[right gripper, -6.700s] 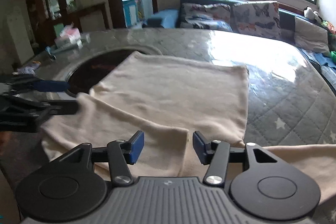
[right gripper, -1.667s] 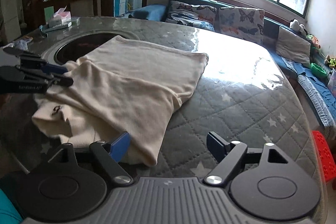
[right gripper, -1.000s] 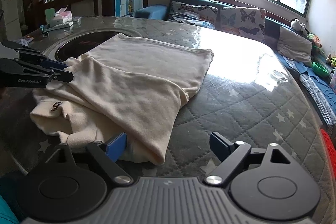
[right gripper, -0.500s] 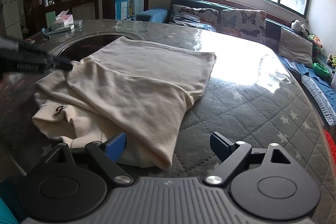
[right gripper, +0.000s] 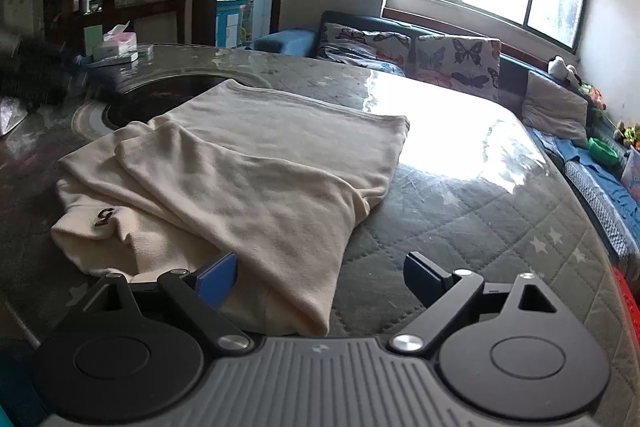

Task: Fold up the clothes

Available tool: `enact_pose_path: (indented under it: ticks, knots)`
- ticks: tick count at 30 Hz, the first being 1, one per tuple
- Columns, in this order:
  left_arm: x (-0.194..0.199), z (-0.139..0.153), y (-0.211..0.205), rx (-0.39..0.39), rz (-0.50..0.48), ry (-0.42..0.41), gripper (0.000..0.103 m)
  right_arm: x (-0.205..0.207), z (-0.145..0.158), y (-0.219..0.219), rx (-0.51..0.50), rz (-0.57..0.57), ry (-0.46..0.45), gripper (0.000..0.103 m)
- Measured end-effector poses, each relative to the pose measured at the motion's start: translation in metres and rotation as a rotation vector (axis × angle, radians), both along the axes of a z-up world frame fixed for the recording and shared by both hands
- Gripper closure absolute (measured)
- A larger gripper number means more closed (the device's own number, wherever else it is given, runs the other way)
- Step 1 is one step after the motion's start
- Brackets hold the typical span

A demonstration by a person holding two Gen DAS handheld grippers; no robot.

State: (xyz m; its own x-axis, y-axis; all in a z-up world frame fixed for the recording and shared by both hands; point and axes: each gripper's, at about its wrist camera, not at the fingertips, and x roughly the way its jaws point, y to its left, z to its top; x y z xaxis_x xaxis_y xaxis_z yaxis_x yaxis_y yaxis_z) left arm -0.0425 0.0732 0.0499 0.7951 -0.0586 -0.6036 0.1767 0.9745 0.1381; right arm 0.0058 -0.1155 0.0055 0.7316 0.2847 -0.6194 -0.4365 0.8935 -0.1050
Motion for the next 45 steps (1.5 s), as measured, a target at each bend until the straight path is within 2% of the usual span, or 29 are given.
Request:
enact_pose_path:
  ticks: [4, 11, 23, 25, 26, 27, 29, 34, 40, 45]
  knots:
    - [0.005, -0.019, 0.009, -0.036, 0.038, 0.049, 0.062, 0.002, -0.001, 0.002, -0.008, 0.006, 0.001, 0.011]
    - [0.006, -0.026, 0.011, -0.068, 0.029, 0.054, 0.064, 0.003, -0.001, 0.005, -0.016, 0.006, 0.001, 0.011]
    - [0.006, -0.028, 0.0, -0.049, 0.032, 0.047, 0.066, 0.004, -0.001, 0.003, -0.01, -0.001, -0.005, 0.01]
    - [0.007, -0.029, 0.001, -0.071, 0.026, 0.063, 0.078, 0.003, -0.001, 0.003, -0.01, -0.002, -0.005, 0.01]
    - [0.008, -0.029, 0.001, -0.077, 0.022, 0.066, 0.08, 0.003, -0.001, 0.003, -0.01, -0.004, -0.005, 0.01]
    - [0.008, -0.027, 0.001, -0.078, 0.023, 0.065, 0.089, 0.004, -0.002, 0.002, -0.009, -0.005, -0.003, 0.01]
    - [0.009, -0.024, 0.002, -0.079, 0.024, 0.063, 0.095, 0.004, -0.002, 0.002, -0.006, -0.007, -0.001, 0.01]
    - [0.01, 0.001, -0.001, -0.091, 0.015, 0.013, 0.096, 0.001, -0.002, 0.005, -0.01, 0.004, -0.013, 0.006]
    - [0.011, 0.05, -0.019, -0.111, -0.063, -0.091, 0.097, 0.001, -0.002, 0.009, -0.009, 0.006, -0.026, 0.006]
    - [0.013, 0.082, -0.034, -0.134, -0.12, -0.145, 0.097, 0.001, -0.003, 0.011, -0.011, -0.011, -0.051, 0.005]
